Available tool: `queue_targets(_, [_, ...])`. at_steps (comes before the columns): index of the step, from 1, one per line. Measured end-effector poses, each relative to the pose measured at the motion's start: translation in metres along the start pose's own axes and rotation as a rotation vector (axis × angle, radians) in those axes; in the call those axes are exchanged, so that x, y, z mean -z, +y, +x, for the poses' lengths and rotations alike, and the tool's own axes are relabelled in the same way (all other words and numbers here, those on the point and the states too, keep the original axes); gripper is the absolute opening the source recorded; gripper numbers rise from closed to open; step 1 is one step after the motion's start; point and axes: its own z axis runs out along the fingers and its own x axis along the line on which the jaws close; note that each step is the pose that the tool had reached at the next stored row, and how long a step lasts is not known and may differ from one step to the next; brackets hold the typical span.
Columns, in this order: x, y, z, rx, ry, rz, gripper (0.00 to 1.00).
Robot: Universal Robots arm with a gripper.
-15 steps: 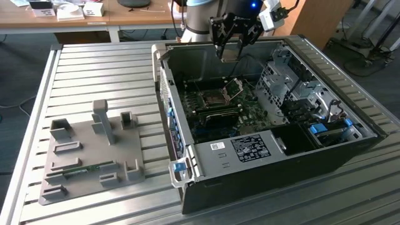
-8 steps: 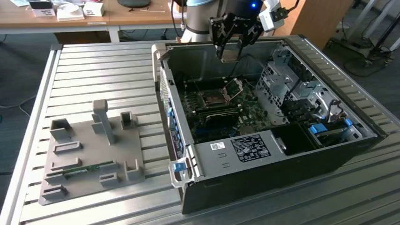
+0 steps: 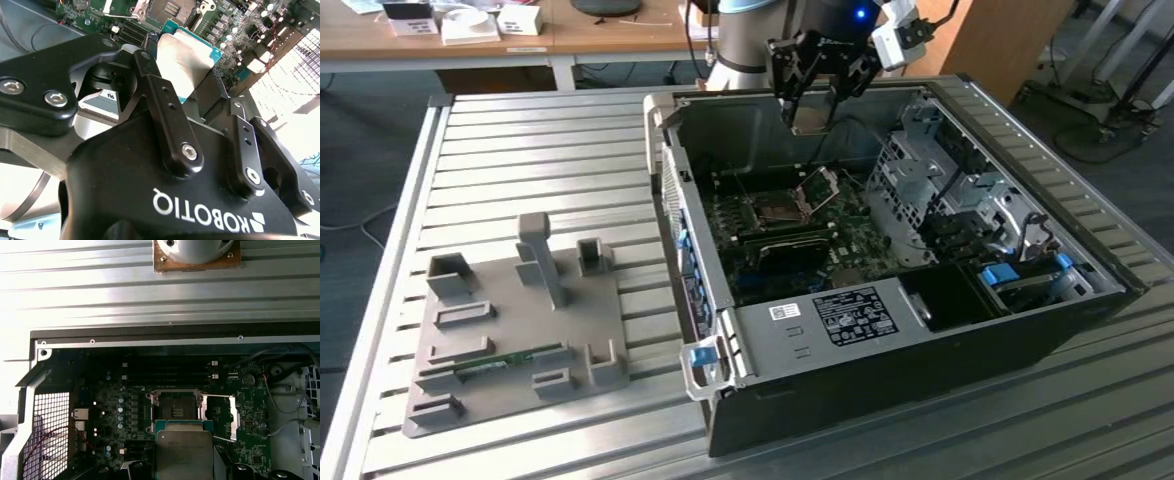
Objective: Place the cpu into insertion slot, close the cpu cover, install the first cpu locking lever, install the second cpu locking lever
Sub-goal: 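Place the cpu into insertion slot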
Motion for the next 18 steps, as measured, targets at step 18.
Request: queue_targets(18, [-0.0018, -0.0002, 0.0000, 0.000, 0.0000, -0.0001, 0.54])
